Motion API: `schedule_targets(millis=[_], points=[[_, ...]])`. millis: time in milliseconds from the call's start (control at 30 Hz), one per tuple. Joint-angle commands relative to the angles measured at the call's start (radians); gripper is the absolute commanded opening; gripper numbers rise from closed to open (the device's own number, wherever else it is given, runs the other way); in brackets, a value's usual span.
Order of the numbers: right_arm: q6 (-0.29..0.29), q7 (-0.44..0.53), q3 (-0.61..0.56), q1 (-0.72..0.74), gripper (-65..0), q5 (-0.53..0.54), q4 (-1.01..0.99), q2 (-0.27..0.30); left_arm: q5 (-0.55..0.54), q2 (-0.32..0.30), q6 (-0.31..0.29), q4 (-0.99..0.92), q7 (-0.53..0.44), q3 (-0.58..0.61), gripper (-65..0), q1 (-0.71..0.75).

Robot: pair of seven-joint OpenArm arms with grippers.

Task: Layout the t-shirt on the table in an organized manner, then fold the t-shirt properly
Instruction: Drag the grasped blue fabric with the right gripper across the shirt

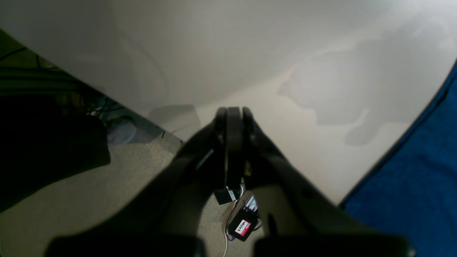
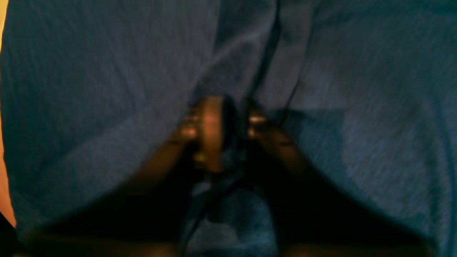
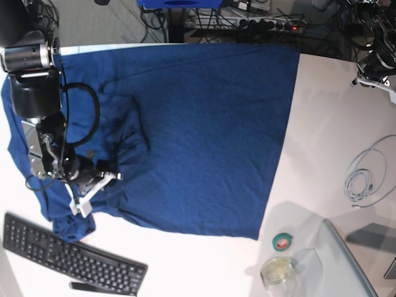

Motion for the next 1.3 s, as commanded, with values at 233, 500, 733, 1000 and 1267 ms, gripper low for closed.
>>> schedule_targets(millis=[233, 500, 733, 1000, 1267], points=[[0.007, 0.020, 0.002, 0.016, -65.0, 0.013, 0.035, 0.012, -0.006, -0.018, -0.005, 0.014, -0.013, -0.001, -65.0, -0.006], [0.007, -0.057, 0.002, -0.054, -65.0, 0.013, 0.248, -0.025, -0.006, -0.018, -0.005, 0.014, -0.013, -0.001, -65.0, -0.006], [0.005, -0.103, 0.002, -0.071, -65.0, 0.013, 0.307, -0.097, -0.006, -0.017, -0.005, 0.014, -0.013, 0.001, -65.0, -0.007], [-0.013, -0.097, -0.084, -0.067, -65.0, -0.015, 0.284, -0.171, -0.006, -0.017, -0.005, 0.014, -0.013, 0.001, -65.0, -0.007], [-0.093, -0.103, -0.221, -0.065, -53.1, -0.027, 0.287, -0.241, -0.006, -0.015, -0.005, 0.014, -0.013, 0.001, -65.0, -0.007]])
